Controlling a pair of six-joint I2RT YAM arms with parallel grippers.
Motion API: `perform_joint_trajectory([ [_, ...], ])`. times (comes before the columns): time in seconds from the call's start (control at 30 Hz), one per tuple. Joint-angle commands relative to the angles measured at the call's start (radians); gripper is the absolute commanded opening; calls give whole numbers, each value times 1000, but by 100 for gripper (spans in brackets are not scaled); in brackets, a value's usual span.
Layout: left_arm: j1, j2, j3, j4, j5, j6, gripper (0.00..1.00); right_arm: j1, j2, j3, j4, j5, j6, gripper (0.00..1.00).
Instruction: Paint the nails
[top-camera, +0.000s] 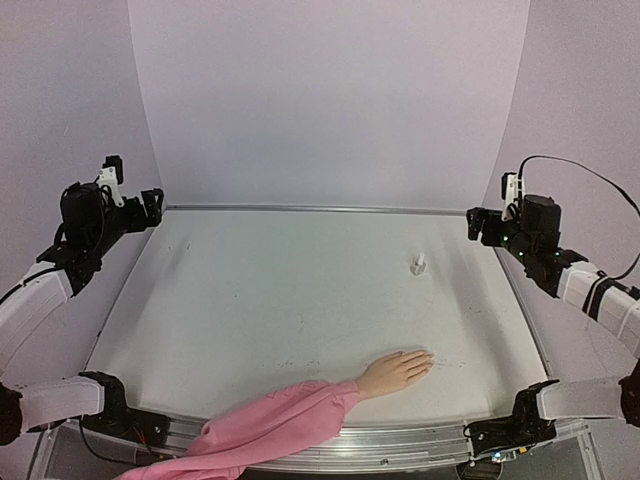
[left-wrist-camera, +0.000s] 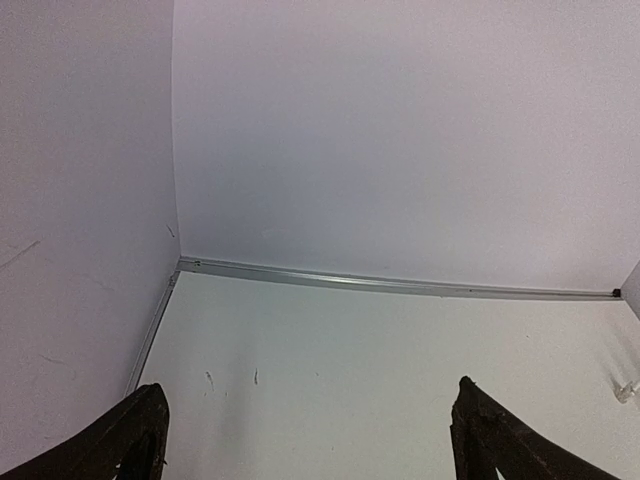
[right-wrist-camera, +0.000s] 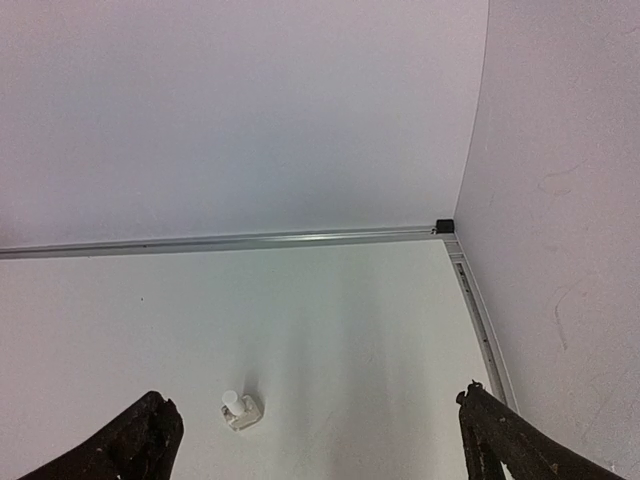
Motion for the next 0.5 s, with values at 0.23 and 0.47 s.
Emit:
perform_joint_trajectory([
  [0.23, 17, -25, -13, -26, -38, -141, 99, 2, 282, 109, -40, -4, 62, 98],
  [0.47, 26, -14, -14, -60, -12, -206, 99, 49, 575, 320, -173, -5, 92, 98],
])
